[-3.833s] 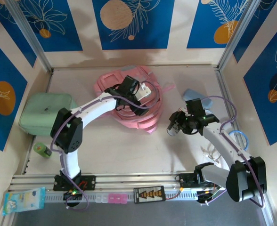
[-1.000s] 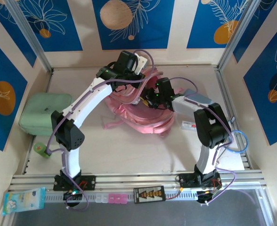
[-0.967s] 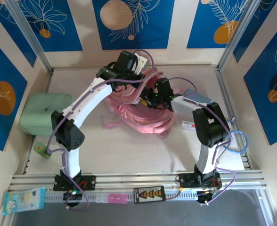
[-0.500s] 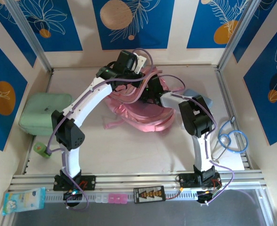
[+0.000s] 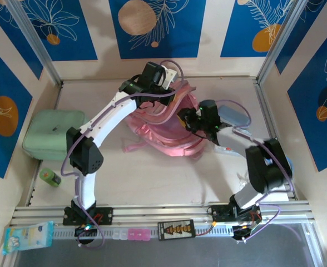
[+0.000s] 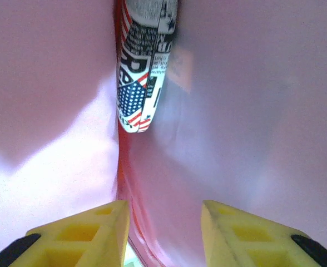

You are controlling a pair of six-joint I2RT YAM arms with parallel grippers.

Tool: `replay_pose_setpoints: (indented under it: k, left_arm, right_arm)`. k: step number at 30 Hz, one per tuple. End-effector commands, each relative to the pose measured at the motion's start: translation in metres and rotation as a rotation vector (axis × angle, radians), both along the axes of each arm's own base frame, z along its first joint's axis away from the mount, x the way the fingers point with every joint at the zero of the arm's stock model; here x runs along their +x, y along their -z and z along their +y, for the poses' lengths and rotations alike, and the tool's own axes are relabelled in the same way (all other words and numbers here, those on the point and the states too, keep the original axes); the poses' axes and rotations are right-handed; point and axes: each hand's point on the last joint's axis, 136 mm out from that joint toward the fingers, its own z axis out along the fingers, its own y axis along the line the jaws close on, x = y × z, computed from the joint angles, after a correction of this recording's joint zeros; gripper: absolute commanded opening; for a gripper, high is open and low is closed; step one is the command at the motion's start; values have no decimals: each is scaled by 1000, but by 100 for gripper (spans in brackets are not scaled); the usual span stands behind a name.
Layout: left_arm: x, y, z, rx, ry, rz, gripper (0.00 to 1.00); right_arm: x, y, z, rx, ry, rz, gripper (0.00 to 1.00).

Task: Pack books, pencil case, and school supplies into a backpack

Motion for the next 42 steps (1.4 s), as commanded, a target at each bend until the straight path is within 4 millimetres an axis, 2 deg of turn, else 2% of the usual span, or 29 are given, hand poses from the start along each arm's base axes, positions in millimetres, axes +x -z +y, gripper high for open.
replay_pose_setpoints:
  k: [1, 2, 3, 5, 6, 9, 13, 17, 20, 22, 26, 30, 34, 35, 38, 42]
  left_arm:
    - [-1, -23, -33, -161, 93, -43, 0]
    - [-2, -18, -35, -163, 100, -25, 7]
    - [-4, -13, -37, -167, 108, -8, 17]
    - [-9, -6, -37, -181, 115, 34, 48]
    - [-10, -3, -35, -191, 112, 48, 57]
    - [-8, 2, -14, -234, 47, 80, 71]
    - [-2, 20, 36, -325, -113, 151, 79]
    - [0, 58, 92, -460, -321, 282, 78]
    - [-5, 93, 123, -507, -449, 365, 73]
    - [-10, 111, 135, -510, -506, 405, 70]
    - [-18, 137, 141, -535, -554, 474, 64]
    - [-15, 154, 141, -541, -577, 512, 56]
    - [-7, 156, 132, -591, -544, 534, 35]
    - [-7, 157, 129, -602, -532, 546, 32]
    - [-9, 165, 129, -601, -541, 575, 30]
    - [-15, 177, 141, -550, -593, 582, 33]
  right_arm:
    - [-25, 16, -37, -119, 75, 28, 42]
    - [-32, 17, -48, -144, 104, 37, 43]
    - [-37, 15, -58, -166, 129, 36, 45]
    - [-48, 11, -77, -221, 185, 40, 51]
    - [-51, 8, -84, -241, 206, 37, 53]
    - [-59, -2, -100, -296, 248, 13, 62]
    - [-62, -8, -102, -338, 225, -10, 68]
    - [-60, -4, -87, -347, 146, 0, 73]
    - [-58, -1, -73, -349, 102, 9, 75]
    - [-56, 1, -64, -350, 77, 7, 76]
    - [-51, -4, -45, -350, 20, -31, 82]
    - [-48, -3, -31, -353, -32, -21, 83]
    - [-48, 2, -21, -356, -54, -1, 83]
    - [-48, 3, -20, -356, -56, 2, 83]
    - [-48, 4, -16, -360, -66, 5, 83]
    - [-47, 4, -13, -360, -67, 7, 82]
